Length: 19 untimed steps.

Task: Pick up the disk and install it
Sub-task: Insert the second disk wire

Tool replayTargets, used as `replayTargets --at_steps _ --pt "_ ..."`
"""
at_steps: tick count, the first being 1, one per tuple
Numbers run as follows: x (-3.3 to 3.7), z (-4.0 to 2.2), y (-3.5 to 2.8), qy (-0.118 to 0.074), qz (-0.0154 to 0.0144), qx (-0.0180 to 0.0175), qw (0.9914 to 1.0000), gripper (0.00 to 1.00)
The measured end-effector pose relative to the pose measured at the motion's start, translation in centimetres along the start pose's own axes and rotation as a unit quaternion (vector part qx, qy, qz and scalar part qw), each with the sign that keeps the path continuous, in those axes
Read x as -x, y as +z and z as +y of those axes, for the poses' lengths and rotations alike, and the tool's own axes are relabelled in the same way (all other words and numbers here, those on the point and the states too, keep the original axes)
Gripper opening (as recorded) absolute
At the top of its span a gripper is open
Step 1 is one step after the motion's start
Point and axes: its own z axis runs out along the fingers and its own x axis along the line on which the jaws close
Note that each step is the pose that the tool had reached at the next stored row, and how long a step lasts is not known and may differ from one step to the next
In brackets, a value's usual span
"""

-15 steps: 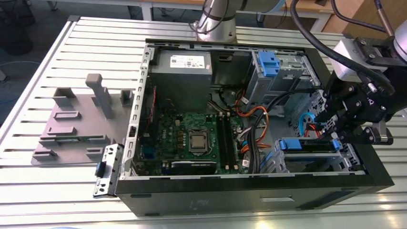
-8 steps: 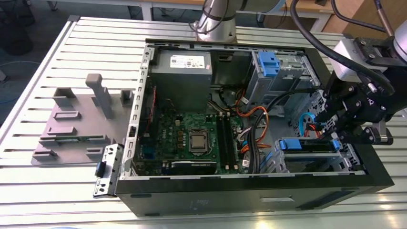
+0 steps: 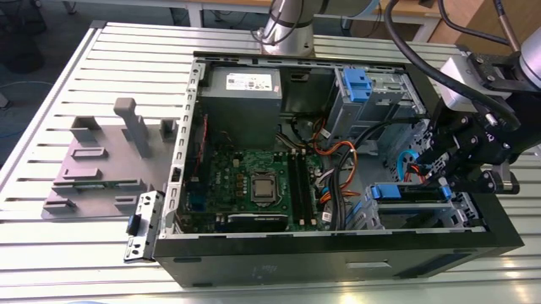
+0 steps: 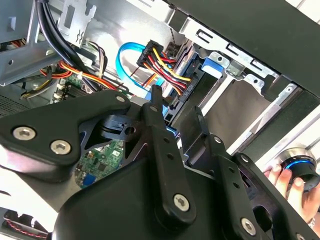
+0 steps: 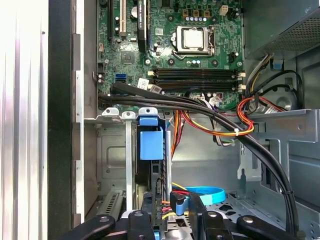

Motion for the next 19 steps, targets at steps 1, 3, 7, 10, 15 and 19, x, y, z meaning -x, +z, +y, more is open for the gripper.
replayTargets --at_steps 1,3,7,10,15,19 --pt "0.0 0.0 0.01 0.0 0.0 0.0 1.0 0.41" --pt "0.0 0.0 0.02 0.0 -0.0001 0.0 1.0 0.41" --pt "0.0 0.0 0.03 0.0 -0.0001 0.0 1.0 0.27" --pt "0.0 0.0 0.05 0.0 -0.0001 0.0 1.0 0.22" --pt "-0.01 0.0 0.07 0.0 -0.0001 0.0 1.0 0.16" --pt "-0.04 0.0 0.09 0.0 -0.0002 0.0 1.0 0.16"
